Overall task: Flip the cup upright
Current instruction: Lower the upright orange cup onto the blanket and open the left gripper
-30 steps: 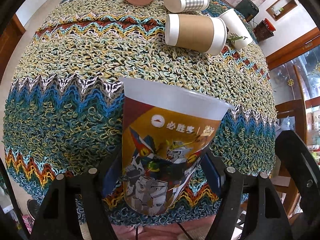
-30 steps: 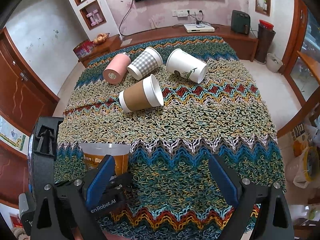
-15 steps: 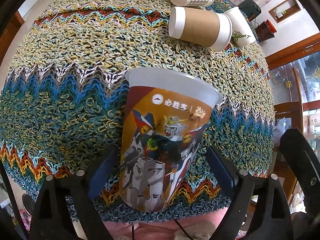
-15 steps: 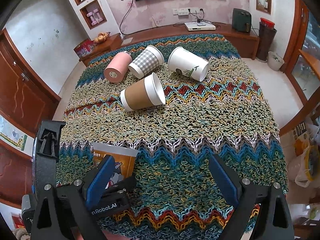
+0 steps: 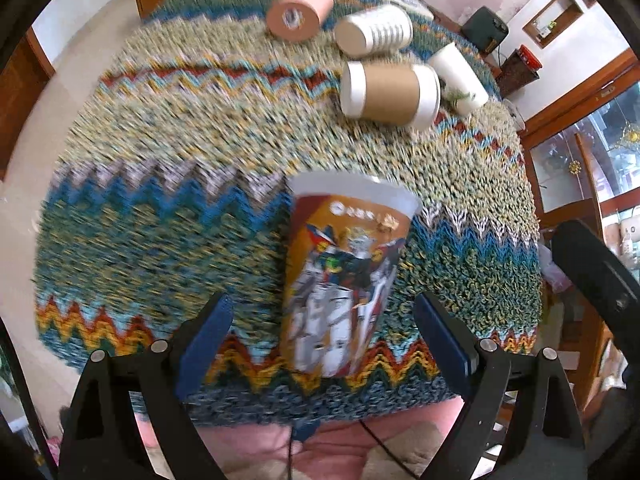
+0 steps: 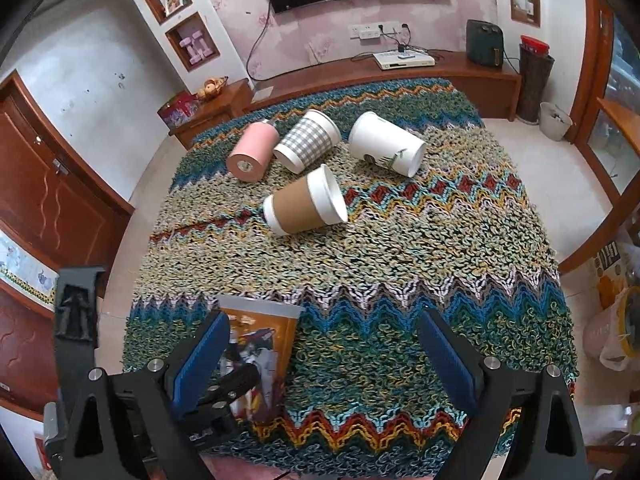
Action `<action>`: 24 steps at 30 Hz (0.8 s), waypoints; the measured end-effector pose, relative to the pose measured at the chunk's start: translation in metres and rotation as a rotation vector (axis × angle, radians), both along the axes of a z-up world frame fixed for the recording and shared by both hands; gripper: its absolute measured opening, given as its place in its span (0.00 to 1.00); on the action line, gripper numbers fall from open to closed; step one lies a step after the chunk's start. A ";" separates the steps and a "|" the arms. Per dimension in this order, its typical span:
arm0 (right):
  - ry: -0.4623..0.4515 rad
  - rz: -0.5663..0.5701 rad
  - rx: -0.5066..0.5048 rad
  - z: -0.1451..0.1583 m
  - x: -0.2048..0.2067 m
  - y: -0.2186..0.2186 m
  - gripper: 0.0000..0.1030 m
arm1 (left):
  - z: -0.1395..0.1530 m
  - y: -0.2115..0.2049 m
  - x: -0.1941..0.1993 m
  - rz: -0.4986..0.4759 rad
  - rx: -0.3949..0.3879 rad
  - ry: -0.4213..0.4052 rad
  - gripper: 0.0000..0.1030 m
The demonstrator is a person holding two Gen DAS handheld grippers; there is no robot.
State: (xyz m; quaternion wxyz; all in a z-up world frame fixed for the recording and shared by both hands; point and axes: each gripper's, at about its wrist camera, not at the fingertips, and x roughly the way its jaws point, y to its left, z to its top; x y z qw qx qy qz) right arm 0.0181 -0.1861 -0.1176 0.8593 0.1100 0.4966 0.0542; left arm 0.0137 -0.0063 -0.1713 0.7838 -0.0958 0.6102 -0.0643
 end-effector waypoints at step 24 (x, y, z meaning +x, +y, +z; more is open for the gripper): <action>0.186 0.088 -0.004 -0.063 0.020 0.068 0.93 | 0.026 0.105 -0.015 0.167 0.161 -0.154 0.90</action>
